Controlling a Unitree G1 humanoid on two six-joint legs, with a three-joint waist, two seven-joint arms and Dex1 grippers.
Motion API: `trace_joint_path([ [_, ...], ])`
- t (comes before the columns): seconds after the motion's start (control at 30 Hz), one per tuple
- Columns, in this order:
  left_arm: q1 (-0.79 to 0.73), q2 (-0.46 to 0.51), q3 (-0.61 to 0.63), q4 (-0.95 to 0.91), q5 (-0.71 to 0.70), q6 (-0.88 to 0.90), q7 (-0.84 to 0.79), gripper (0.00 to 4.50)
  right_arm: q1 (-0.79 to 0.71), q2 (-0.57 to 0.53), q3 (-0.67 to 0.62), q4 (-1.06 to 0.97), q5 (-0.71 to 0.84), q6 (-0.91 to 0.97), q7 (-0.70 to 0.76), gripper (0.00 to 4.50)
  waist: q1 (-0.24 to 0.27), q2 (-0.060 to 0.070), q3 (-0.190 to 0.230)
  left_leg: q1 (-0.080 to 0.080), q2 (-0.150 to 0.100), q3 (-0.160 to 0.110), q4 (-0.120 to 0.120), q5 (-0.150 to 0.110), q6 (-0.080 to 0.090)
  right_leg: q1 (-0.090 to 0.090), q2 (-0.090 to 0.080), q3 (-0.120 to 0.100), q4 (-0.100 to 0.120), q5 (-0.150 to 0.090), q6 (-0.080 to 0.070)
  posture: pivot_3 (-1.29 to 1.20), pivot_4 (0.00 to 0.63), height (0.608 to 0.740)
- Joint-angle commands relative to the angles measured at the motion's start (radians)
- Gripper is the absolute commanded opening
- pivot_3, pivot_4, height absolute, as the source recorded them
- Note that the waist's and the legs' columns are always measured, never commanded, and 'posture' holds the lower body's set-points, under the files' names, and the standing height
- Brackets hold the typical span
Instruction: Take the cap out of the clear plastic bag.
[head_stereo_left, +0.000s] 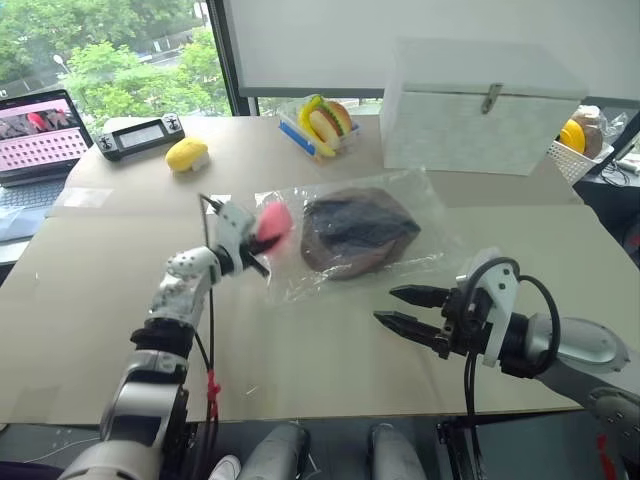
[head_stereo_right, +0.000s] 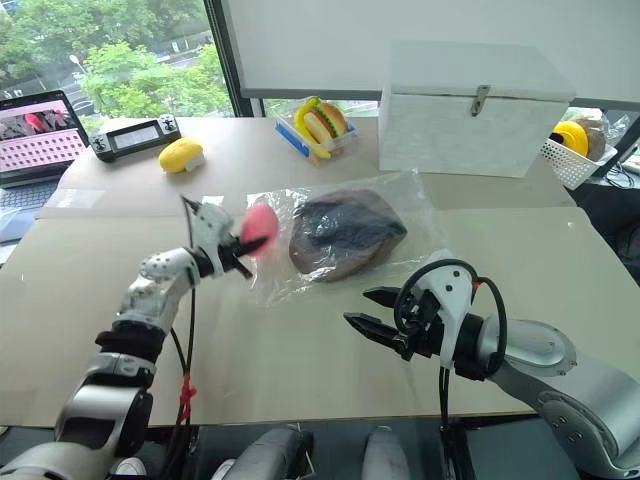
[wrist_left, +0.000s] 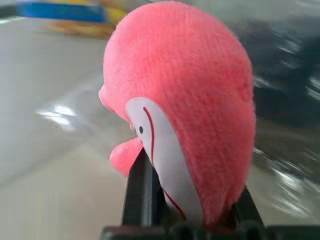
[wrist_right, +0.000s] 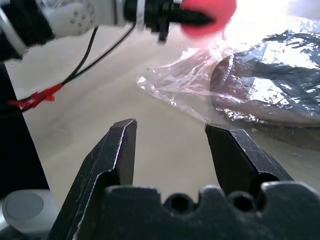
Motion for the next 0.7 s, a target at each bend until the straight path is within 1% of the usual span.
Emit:
trace_joint_path([
  [0.03, -0.141, 0.055, 0.014, 0.254, 0.125, -0.121, 0.283, 0.02, -0.002, 0.005, -0.004, -0.021, -0.013, -0.023, -0.004, 3.31, -0.002, 0.000, 0.000, 0.000, 0.000, 0.001, 0.000, 0.000, 0.000, 0.000, 0.000, 0.001, 0.000, 0.000, 0.000, 0.00, 0.150, 0.740],
  [0.17, -0.269, 0.067, -0.002, 0.498, 0.206, -0.152, 0.512, 0.02, -0.011, 0.022, 0.004, -0.018, -0.009, -0.022, -0.014, 3.31, 0.000, -0.001, 0.000, 0.000, 0.000, 0.003, 0.000, 0.000, 0.000, 0.000, -0.001, 0.001, 0.001, 0.000, 0.000, 0.00, 0.150, 0.740],
  [0.23, -0.323, 0.069, 0.011, 0.575, 0.225, -0.133, 0.634, 0.02, -0.013, 0.030, 0.005, -0.018, -0.010, -0.021, -0.018, 3.31, 0.001, -0.003, 0.001, 0.000, -0.001, 0.002, 0.001, -0.001, 0.001, -0.001, -0.001, 0.001, 0.003, 0.001, 0.000, 0.00, 0.150, 0.740],
  [0.3, -0.359, 0.073, 0.016, 0.610, 0.244, -0.137, 0.716, 0.02, -0.013, 0.035, 0.005, -0.018, -0.009, -0.021, -0.021, 3.31, 0.001, -0.007, 0.004, 0.000, -0.001, 0.002, 0.001, -0.001, 0.001, -0.001, -0.001, 0.001, 0.005, 0.001, 0.001, 0.00, 0.150, 0.740],
  [0.37, -0.385, 0.075, 0.020, 0.629, 0.258, -0.145, 0.765, 0.96, -0.012, 0.038, 0.004, -0.016, -0.010, -0.022, -0.023, 3.31, 0.001, -0.009, 0.004, 0.000, -0.001, 0.002, 0.002, -0.001, 0.001, -0.001, -0.001, 0.001, 0.006, 0.001, 0.001, 0.00, 0.150, 0.740],
  [0.4, -0.396, 0.076, 0.027, 0.636, 0.260, -0.143, 0.777, 1.07, -0.010, 0.040, 0.004, -0.016, -0.013, -0.023, -0.026, 3.31, 0.001, -0.009, 0.004, 0.000, -0.001, 0.002, 0.002, -0.001, 0.001, -0.001, -0.001, 0.001, 0.006, 0.001, 0.001, 0.00, 0.150, 0.740],
  [0.43, -0.403, 0.076, 0.032, 0.641, 0.261, -0.141, 0.784, 1.61, -0.009, 0.042, 0.003, -0.016, -0.014, -0.024, -0.028, 3.31, 0.001, -0.010, 0.005, 0.000, -0.001, 0.002, 0.002, -0.001, 0.001, -0.001, -0.001, 0.001, 0.006, 0.001, 0.001, 0.00, 0.150, 0.740],
  [0.57, -0.426, 0.079, 0.023, 0.646, 0.298, -0.147, 0.807, 2.91, -0.003, 0.046, 0.003, -0.021, -0.021, -0.023, -0.038, 3.31, 0.000, -0.010, 0.005, 0.000, -0.001, 0.003, 0.002, -0.001, 0.001, -0.001, -0.001, 0.001, 0.008, 0.001, 0.001, 0.00, 0.150, 0.740],
  [0.6, -0.432, 0.080, 0.018, 0.646, 0.308, -0.152, 0.812, 3.35, 0.002, 0.046, 0.001, -0.025, -0.022, -0.022, -0.041, 3.31, -0.001, -0.010, 0.005, 0.000, -0.001, 0.003, 0.002, -0.001, 0.001, -0.001, -0.001, 0.001, 0.008, 0.001, 0.001, 0.00, 0.150, 0.740],
  [0.67, -0.437, 0.087, 0.020, 0.645, 0.318, -0.159, 0.823, 3.89, 0.012, 0.048, -0.002, -0.031, -0.023, -0.022, -0.047, 3.31, -0.003, -0.010, 0.005, 0.000, -0.001, 0.003, 0.002, -0.001, 0.001, -0.002, -0.001, 0.001, 0.008, 0.001, 0.001, 0.00, 0.150, 0.740],
  [0.7, -0.438, 0.090, 0.023, 0.645, 0.321, -0.161, 0.825, 4.40, 0.015, 0.049, -0.002, -0.033, -0.024, -0.022, -0.050, 3.31, -0.003, -0.010, 0.005, 0.000, -0.001, 0.004, 0.002, -0.001, 0.001, -0.002, -0.001, 0.001, 0.008, 0.001, 0.001, 0.00, 0.150, 0.740],
])
